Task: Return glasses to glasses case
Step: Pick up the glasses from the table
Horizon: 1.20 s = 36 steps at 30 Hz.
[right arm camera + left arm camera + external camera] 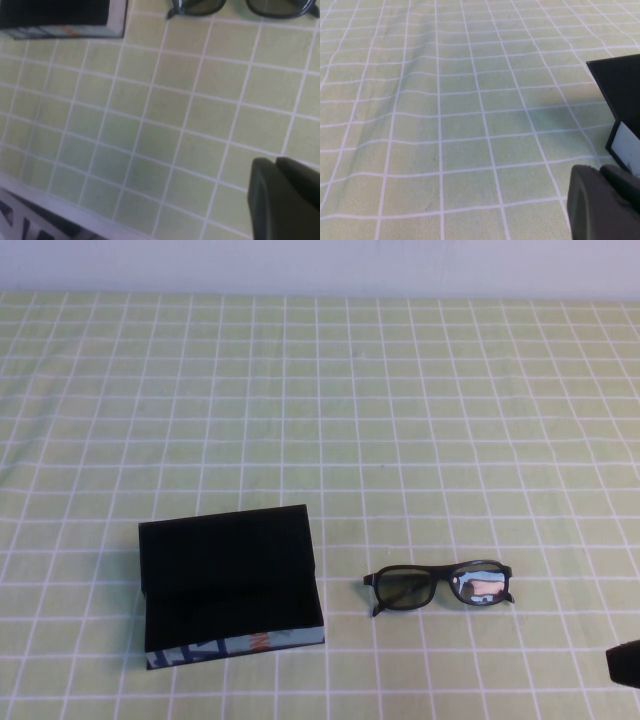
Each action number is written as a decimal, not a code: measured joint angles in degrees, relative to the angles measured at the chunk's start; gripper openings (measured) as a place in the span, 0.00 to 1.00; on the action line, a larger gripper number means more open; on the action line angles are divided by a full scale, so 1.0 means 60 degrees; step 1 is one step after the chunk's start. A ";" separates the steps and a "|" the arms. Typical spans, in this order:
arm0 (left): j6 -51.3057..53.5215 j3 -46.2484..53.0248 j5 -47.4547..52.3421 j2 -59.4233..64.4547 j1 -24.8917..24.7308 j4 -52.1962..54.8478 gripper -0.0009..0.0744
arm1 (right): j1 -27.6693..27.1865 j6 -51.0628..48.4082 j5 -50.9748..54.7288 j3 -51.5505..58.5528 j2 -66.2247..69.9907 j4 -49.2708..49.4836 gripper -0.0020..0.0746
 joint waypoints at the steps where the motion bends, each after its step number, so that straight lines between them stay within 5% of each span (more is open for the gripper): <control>1: 0.0000 0.0000 0.0000 0.0000 0.0000 0.0000 0.01 | 0.0042 -0.0271 0.0156 -0.0179 0.0384 -0.0073 0.01; 13: 0.0000 0.0000 0.0000 0.0000 0.0000 0.0000 0.01 | 0.3696 -0.2833 -0.0389 -0.3059 0.5334 -0.2446 0.01; 19: 0.0000 0.0000 0.0000 0.0000 0.0000 0.0000 0.01 | 0.4077 -0.4077 -0.0142 -0.4865 0.7438 -0.3670 0.03; 24: 0.0000 0.0000 0.0000 0.0000 0.0000 0.0000 0.01 | 0.4095 -0.5937 -0.0416 -0.5702 0.8438 -0.3791 0.16; 32: 0.0000 0.0000 0.0000 0.0000 0.0000 0.0000 0.01 | 0.4095 -0.8346 -0.1023 -0.6163 0.9454 -0.3875 0.57; 36: 0.0000 0.0000 0.0000 0.0000 0.0000 0.0000 0.01 | 0.4095 -0.8887 -0.1085 -0.6287 0.9876 -0.3919 0.64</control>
